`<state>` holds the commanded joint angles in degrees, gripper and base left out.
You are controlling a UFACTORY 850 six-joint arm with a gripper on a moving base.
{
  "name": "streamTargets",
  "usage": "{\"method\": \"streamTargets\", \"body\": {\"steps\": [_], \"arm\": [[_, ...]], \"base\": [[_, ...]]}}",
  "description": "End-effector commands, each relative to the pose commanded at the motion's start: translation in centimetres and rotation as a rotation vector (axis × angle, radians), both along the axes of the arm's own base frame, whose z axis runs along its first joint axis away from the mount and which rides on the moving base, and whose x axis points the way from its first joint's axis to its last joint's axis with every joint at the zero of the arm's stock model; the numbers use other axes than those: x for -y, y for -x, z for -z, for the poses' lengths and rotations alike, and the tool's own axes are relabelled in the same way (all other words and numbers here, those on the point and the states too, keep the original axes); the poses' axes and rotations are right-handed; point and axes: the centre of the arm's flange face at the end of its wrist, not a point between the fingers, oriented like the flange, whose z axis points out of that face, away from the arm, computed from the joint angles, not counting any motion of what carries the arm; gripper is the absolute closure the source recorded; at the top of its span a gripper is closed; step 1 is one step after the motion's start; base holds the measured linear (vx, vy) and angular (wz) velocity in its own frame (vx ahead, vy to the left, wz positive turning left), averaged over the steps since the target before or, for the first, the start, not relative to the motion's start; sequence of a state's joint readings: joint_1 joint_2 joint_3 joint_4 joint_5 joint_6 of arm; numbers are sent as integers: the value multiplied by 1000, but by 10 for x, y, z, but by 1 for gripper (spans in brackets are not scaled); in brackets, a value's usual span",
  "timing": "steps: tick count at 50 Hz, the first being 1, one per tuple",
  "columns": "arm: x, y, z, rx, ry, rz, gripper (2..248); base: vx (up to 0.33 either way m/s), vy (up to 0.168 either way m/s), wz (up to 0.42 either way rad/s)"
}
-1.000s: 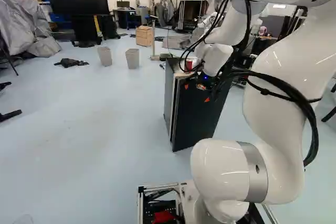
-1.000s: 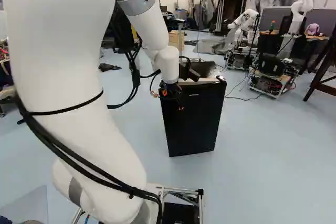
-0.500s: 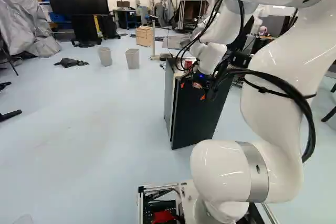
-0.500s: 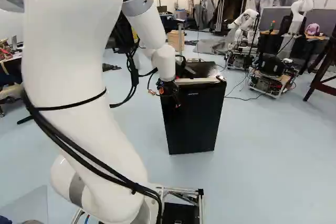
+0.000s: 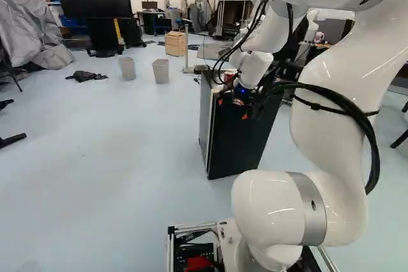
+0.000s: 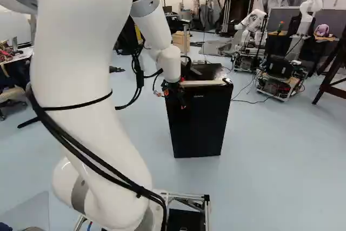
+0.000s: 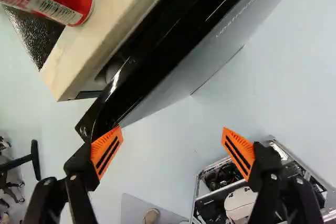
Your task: Grab a drink from the fridge
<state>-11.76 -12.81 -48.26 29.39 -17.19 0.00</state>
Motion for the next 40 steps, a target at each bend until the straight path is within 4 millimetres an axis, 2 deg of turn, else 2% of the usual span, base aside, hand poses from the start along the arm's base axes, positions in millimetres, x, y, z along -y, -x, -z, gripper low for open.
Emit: {"method": "streamTargets", "body": {"steps": [40], "arm": [[0, -25, 0, 12, 2, -9, 3]], "base": [[0, 0, 0]]}}
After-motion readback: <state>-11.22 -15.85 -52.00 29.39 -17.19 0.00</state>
